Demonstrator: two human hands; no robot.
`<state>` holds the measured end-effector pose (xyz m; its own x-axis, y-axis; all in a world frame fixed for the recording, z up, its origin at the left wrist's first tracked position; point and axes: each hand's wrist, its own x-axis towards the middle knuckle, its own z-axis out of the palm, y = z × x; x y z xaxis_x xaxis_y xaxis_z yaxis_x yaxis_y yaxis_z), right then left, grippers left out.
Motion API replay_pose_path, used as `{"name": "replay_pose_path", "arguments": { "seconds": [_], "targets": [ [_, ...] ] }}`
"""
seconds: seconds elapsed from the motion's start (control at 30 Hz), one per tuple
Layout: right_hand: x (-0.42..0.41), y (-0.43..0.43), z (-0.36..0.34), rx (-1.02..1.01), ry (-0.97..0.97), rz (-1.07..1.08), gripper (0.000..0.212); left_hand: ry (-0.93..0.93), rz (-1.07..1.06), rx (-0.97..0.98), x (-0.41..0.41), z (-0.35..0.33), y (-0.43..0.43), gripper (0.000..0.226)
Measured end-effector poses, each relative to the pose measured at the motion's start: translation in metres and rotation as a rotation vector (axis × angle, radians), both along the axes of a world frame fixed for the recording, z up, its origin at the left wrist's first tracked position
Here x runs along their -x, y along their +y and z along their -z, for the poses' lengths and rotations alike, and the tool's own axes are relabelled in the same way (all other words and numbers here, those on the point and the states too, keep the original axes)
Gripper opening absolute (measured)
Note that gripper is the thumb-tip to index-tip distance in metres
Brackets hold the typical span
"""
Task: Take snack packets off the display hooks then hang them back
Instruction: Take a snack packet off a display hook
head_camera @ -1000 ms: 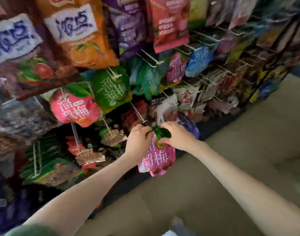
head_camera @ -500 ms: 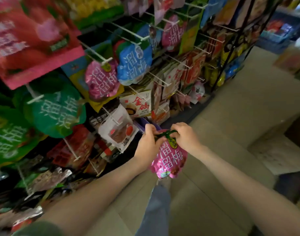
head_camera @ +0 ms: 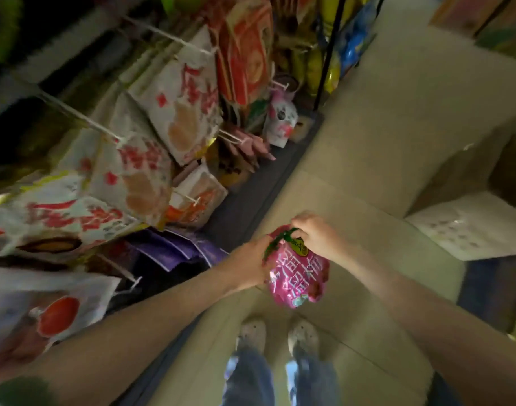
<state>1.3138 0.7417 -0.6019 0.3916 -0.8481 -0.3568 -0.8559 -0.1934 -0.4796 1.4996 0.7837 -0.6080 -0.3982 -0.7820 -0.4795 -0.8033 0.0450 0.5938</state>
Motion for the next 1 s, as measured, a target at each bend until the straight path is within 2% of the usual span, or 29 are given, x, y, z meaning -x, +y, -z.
{"name": "replay_pose_path", "arguments": {
  "seconds": [0.07,0.3,0.43,0.47,0.57,0.63,0.7,0.83,0.93,1.0],
  "targets": [
    [0.016,-0.012,0.049,-0.017,0.017,-0.025,0.023,-0.039,-0.050,-0.018,0.019,0.050,-0.014,0.029],
    [0.045,-0.041,0.235,-0.081,-0.045,0.065,0.022,-0.147,-0.193,-0.042,0.057,0.226,-0.047,0.022],
    [0.036,-0.053,0.327,-0.103,-0.189,0.179,0.027,-0.214,-0.298,-0.022,0.063,0.311,-0.048,0.026],
    [0.034,-0.054,0.345,-0.152,-0.229,0.255,0.037,-0.210,-0.321,-0.038,0.062,0.329,-0.047,0.028],
    [0.030,-0.056,0.394,-0.481,-0.398,0.499,0.061,-0.212,-0.400,-0.085,0.059,0.372,-0.044,0.034],
    [0.027,-0.056,0.420,-0.576,-0.367,0.432,0.061,-0.245,-0.440,-0.077,0.055,0.391,-0.043,0.032],
    [0.022,-0.057,0.438,-0.601,-0.304,0.325,0.049,-0.288,-0.463,-0.050,0.048,0.405,-0.044,0.030],
    [0.009,-0.057,0.459,-0.490,-0.229,0.268,0.019,-0.337,-0.511,-0.040,0.041,0.419,-0.046,0.026],
    [0.011,-0.058,0.467,-0.280,-0.081,0.285,0.021,-0.353,-0.515,-0.029,0.033,0.418,-0.042,0.030],
    [0.021,-0.067,0.466,-0.113,-0.029,0.426,0.022,-0.476,-0.427,0.042,0.025,0.419,-0.038,0.029]
  ]
}}
